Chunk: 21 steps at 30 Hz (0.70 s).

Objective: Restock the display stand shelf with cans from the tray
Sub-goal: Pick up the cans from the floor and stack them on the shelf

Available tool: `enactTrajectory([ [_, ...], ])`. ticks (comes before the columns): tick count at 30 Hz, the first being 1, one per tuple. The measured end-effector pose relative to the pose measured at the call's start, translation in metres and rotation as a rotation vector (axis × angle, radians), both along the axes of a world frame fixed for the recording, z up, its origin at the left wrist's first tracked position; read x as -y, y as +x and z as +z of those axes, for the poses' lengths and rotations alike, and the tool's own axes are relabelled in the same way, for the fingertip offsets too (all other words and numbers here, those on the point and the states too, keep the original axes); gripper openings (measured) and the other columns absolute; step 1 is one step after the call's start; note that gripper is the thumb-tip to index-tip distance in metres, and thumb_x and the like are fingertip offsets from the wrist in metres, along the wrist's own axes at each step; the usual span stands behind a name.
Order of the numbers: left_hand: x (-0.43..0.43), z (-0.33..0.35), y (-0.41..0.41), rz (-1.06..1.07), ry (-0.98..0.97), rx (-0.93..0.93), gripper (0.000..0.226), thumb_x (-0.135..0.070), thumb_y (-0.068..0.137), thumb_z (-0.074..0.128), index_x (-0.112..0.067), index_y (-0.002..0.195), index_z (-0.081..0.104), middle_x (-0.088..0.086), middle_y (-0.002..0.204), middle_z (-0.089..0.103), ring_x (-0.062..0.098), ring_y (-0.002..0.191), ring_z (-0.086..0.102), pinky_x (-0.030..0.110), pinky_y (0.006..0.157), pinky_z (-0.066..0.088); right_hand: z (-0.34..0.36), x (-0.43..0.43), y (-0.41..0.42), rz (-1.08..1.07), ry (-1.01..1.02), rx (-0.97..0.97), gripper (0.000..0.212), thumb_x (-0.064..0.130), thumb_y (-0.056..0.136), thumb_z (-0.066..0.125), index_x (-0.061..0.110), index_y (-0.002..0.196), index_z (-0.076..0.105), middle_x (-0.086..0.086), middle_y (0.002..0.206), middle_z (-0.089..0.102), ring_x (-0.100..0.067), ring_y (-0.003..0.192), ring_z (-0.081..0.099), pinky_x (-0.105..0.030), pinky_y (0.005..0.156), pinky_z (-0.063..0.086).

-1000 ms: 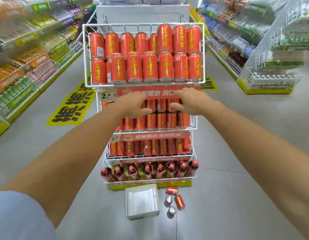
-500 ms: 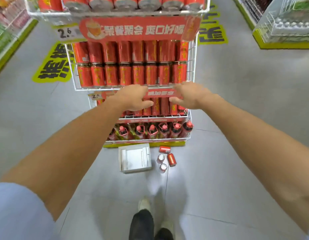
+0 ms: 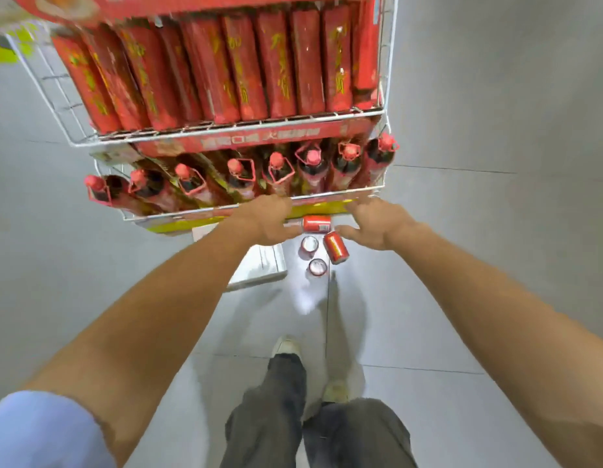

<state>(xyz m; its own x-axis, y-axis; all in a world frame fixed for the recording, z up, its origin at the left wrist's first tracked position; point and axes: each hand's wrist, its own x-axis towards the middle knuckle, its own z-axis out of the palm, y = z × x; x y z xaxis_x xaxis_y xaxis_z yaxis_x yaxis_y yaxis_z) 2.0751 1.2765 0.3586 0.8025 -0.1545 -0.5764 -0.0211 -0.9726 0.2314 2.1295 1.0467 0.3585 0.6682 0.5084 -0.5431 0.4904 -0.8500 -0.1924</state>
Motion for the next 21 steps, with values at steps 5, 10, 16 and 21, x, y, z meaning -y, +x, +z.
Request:
enactTrajectory([
  [5,0.012,-0.144,0.02,-0.025,-0.036,0.032,0.054,-0.056,0.096,0.055,-0.012,0.126,0.057,0.011,0.125,0.062,0.033,0.115,0.058,0.043,0.092,0.049,-0.146,0.007,0.008,-0.057,-0.046,-0.008,0.061,0.059,0.098,0.05,0.015,0.139,0.054,-0.015,0.14,0.057,-0.037,0.129,0.054,-0.049,0.098,0.051],
  [10,0.021,-0.284,0.042,-0.019,-0.065,0.071,0.061,-0.063,0.09,0.053,-0.016,0.129,0.058,0.01,0.131,0.063,0.032,0.119,0.059,0.048,0.095,0.052,-0.285,0.01,0.025,-0.104,-0.068,0.015,0.061,0.058,0.099,0.046,0.011,0.137,0.056,-0.017,0.134,0.06,-0.036,0.126,0.055,-0.045,0.096,0.049],
  [16,0.026,-0.403,0.062,0.011,-0.097,0.065,0.073,-0.072,0.08,0.051,-0.023,0.134,0.054,0.003,0.131,0.066,0.027,0.114,0.063,0.046,0.093,0.056,-0.405,0.016,0.035,-0.182,-0.086,0.018,0.06,0.057,0.098,0.047,0.012,0.136,0.057,-0.016,0.13,0.063,-0.035,0.119,0.06,-0.044,0.093,0.051],
  [21,0.038,-0.446,0.058,-0.021,-0.132,0.085,0.061,-0.061,0.08,0.071,-0.02,0.123,0.057,-0.003,0.113,0.064,0.021,0.098,0.059,0.035,0.081,0.05,-0.451,0.016,0.039,-0.248,-0.061,0.05,0.055,0.055,0.098,0.049,0.009,0.129,0.057,-0.019,0.126,0.064,-0.038,0.118,0.06,-0.044,0.09,0.05],
])
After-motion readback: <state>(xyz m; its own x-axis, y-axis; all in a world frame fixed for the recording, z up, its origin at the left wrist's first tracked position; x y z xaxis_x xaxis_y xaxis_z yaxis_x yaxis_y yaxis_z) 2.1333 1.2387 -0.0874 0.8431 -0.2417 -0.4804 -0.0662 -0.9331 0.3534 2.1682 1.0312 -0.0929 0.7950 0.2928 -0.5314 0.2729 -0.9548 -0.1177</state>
